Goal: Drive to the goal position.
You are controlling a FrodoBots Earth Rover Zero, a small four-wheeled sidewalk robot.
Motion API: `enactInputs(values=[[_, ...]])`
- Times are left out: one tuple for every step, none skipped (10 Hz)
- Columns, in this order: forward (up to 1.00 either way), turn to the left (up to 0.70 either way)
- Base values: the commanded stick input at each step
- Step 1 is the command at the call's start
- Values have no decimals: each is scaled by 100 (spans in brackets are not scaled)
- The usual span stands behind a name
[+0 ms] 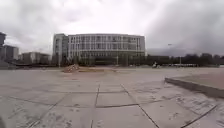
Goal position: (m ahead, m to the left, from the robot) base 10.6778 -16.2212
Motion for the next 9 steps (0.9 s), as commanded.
enactInputs(values=[[70, 1], [70, 1], [70, 1], [70, 1], [70, 1], [70, 1], [70, 1], [70, 1], [70, 1]])
